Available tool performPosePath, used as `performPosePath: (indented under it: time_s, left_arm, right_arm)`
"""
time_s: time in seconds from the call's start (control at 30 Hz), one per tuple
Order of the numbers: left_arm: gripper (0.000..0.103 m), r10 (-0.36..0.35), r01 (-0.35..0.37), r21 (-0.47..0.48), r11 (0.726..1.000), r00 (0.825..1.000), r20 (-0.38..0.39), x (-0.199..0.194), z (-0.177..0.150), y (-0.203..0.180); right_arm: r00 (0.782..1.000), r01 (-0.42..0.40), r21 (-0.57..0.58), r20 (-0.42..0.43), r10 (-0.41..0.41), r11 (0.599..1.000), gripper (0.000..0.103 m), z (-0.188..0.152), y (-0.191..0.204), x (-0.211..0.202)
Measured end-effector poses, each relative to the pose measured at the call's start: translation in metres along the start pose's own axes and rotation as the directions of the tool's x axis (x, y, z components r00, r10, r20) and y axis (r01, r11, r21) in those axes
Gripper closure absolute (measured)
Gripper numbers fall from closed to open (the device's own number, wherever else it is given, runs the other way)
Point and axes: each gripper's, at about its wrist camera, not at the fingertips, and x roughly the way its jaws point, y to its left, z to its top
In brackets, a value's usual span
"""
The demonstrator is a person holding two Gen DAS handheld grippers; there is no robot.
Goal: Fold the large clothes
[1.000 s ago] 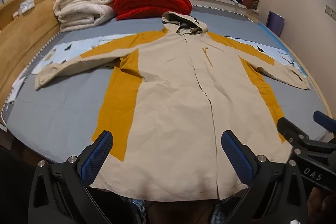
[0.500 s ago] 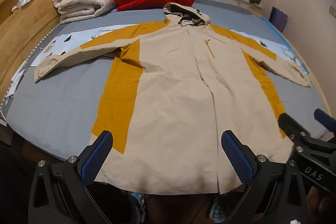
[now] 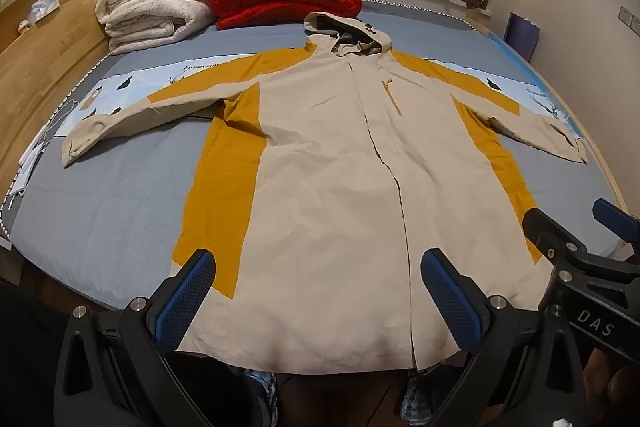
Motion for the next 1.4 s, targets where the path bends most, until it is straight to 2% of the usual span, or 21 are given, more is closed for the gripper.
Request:
performPosePath:
  time_s: [0.57,0.87,0.93,1.0,1.07,1.17,1.27,1.33,1.4]
  left_arm:
    - [0.005,-0.016,0.016,-0.004,1.0,1.0,0.021,-0.003,0.001,0.001]
    - [0.015,0.006,-0.007,0.017,1.0,0.997,0.082,-0.017,0.007,-0.001]
    - [0.016,0.009,-0.01,0.016,1.0,0.997,0.075,-0.024,0.01,-0.001]
    - [0.017,0.008,-0.01,0.023,1.0,0.996,0.094,-0.034,0.012,-0.001]
    - [0.018,0.033,-0.039,0.043,0.998,0.991,0.132,-0.045,0.013,-0.002]
    - [0.019,0.012,-0.021,0.05,0.999,0.986,0.167,-0.054,0.017,0.0]
    - [0.019,-0.013,0.011,0.013,1.0,0.988,0.156,-0.051,0.03,0.008]
    - [0.019,-0.025,0.026,-0.002,1.0,0.986,0.162,-0.048,0.043,0.013]
    - [0.019,-0.033,0.034,-0.002,0.999,0.982,0.187,-0.044,0.056,0.017]
  right_arm:
    - [1.0,0.005,-0.004,0.001,-0.005,1.0,0.005,0.003,0.002,-0.003]
    - [1.0,0.01,0.007,0.012,-0.01,1.0,0.005,0.003,-0.004,-0.003]
    - [1.0,0.012,0.014,0.013,-0.012,1.0,0.005,0.005,-0.007,-0.003]
    - [1.0,-0.005,0.028,0.01,0.004,1.0,0.008,0.006,-0.011,-0.003]
    - [1.0,-0.015,0.02,0.019,0.015,1.0,0.016,0.008,-0.01,-0.005]
    - [0.999,-0.032,0.02,0.034,0.031,0.999,0.024,0.008,-0.01,-0.007]
    - [0.996,-0.07,0.072,0.052,0.066,0.995,0.028,0.019,-0.017,-0.009]
    - [0.992,-0.063,0.113,0.116,0.05,0.992,0.028,0.033,-0.025,-0.018]
    - [0.987,-0.021,0.117,0.158,0.002,0.993,0.028,0.046,-0.027,-0.022]
